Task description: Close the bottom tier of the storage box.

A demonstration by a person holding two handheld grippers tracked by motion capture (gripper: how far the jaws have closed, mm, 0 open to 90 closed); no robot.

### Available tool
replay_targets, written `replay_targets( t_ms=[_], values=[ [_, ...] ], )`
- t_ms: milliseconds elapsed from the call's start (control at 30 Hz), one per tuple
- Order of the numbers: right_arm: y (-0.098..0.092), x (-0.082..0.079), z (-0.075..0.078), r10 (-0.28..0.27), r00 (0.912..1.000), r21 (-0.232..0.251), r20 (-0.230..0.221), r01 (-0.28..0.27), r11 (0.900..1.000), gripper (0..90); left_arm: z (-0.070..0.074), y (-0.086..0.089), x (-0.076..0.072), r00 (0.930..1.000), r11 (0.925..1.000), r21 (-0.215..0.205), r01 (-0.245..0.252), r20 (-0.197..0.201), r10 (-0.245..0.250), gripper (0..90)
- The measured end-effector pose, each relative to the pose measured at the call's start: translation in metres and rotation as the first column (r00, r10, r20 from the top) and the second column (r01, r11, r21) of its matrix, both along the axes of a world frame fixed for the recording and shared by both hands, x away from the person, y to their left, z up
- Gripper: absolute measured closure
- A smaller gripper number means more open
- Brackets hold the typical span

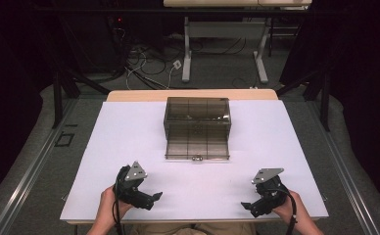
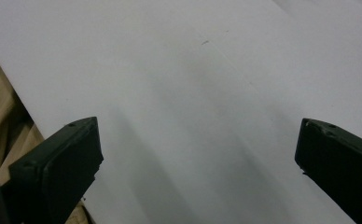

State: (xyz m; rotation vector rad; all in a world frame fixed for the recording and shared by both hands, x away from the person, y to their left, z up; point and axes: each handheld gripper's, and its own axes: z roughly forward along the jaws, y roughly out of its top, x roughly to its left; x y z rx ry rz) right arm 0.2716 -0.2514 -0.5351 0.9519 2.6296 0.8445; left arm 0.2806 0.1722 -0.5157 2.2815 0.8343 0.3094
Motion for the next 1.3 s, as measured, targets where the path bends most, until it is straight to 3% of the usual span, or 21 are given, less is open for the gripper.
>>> replay_targets(
  t_ms=[200,433,667,767,933,1300],
  values=[
    [0.003,0.001,0.000,0.010,0.9999,-0.001,0.006,-0.010,1.000,0.1,-0.003,0.005,-0.003,0.9999,0.9999,-0.006,-0.011,-0.006,0.011,0.0],
    [0.009,0.006,0.001,0.002,0.9986,-0.007,0.053,-0.002,1.000,0.6,-0.005,0.009,-0.007,0.9997,0.9996,-0.012,-0.024,-0.008,0.024,0.0],
    [0.019,0.014,0.002,0.003,0.9990,0.003,0.045,-0.003,1.000,1.0,-0.004,0.010,-0.007,0.9996,0.9997,-0.005,-0.025,-0.013,0.025,0.0],
    [0.024,0.018,0.002,0.003,0.9984,0.009,0.057,-0.004,1.000,15.2,-0.005,0.009,-0.007,0.9997,0.9998,-0.006,-0.020,-0.013,0.020,0.0],
    [0.028,0.023,0.003,0.002,0.9981,0.016,0.062,-0.003,1.000,18.3,-0.005,0.009,-0.006,0.9996,0.9997,-0.002,-0.022,-0.017,0.022,0.0],
    [0.037,0.043,0.003,-0.052,0.9923,-0.002,0.112,0.053,0.999,48.3,-0.006,0.010,-0.006,0.9994,0.9993,-0.015,-0.033,-0.010,0.033,0.0]
  ],
)
